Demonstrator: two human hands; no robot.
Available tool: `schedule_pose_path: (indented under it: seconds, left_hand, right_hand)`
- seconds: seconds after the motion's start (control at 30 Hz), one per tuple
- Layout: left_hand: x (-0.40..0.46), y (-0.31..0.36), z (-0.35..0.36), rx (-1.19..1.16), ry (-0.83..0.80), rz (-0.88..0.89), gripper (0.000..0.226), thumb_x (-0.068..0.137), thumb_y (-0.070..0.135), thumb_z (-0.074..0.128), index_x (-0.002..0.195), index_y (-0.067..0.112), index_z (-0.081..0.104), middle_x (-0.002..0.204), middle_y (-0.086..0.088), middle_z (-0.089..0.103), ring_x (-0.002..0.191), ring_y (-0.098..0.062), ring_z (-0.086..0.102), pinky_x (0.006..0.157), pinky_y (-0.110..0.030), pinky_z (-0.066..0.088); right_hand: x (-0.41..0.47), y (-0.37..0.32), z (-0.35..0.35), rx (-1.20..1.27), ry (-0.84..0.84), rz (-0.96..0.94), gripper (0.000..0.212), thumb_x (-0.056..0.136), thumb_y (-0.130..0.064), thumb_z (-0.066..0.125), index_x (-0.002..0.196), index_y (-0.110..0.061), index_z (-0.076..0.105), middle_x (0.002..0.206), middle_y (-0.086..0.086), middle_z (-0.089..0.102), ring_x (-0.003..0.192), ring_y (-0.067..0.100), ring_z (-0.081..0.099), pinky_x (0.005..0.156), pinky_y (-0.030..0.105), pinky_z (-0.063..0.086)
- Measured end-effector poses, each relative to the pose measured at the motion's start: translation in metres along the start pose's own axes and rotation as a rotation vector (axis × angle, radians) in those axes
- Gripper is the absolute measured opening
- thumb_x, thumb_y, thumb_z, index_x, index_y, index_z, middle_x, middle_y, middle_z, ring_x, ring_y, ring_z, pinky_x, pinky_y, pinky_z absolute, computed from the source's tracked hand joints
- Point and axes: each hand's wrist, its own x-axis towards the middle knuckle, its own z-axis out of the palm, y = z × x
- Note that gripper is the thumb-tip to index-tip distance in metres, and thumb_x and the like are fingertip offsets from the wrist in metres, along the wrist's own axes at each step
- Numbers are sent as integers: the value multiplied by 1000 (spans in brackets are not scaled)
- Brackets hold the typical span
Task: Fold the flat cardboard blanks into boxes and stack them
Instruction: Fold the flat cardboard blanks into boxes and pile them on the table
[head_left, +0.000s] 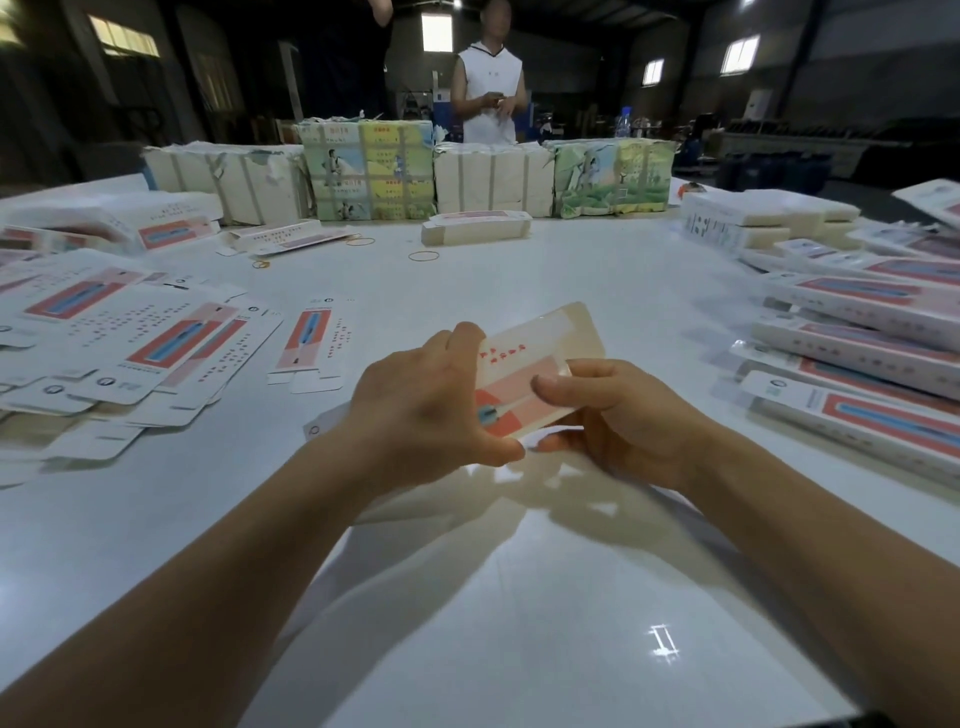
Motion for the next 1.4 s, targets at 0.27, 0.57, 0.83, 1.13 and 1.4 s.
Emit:
schedule_pose_path:
  seconds: [0.27, 0.57, 0.83, 1.13, 1.4]
  left_hand:
    - [7, -12, -4, 55, 18, 42, 51, 70, 63, 68, 105, 29, 53, 98, 6, 64, 56, -9, 47, 49, -17, 34]
    - [9, -33, -2, -166, -211, -114, 58, 62, 71, 67, 104, 36, 48, 87, 18, 52, 73, -13, 59, 65, -24, 52]
    - [9, -40, 4, -162, -3, -199, 59, 63, 71, 64, 103, 32, 47, 90, 13, 55, 69, -9, 58, 63, -31, 55]
    - [9, -22, 9, -91, -22, -139, 52, 69, 71, 62, 99, 31, 46, 88, 12, 55, 71, -9, 56, 59, -27, 49]
    - [6, -24, 12, -91, -54, -98, 49, 69, 70, 62, 99, 35, 44, 86, 19, 51, 65, -10, 56, 55, -19, 42]
  right_hand:
    - [0, -1, 1, -57, -27, -77, 15, 78, -11, 70, 89, -19, 77, 89, 8, 71, 74, 19, 66, 67, 32, 54]
    - [4, 3, 3, -161, 187, -158, 12, 87, -7, 63, 90, -16, 70, 82, 7, 72, 60, 16, 62, 55, 27, 49]
    - [5, 9, -2, -407, 675, -395, 28, 88, -18, 64, 116, -21, 64, 88, -5, 64, 56, 2, 60, 55, 19, 50]
    - [3, 11, 14, -532, 580, -453, 28, 93, -23, 58, 78, -47, 63, 89, 2, 60, 73, 19, 59, 70, 34, 51]
    - [2, 10, 11, -476, 592, -370, 28, 91, -16, 61, 67, -29, 66, 79, -2, 57, 62, 12, 52, 59, 21, 39]
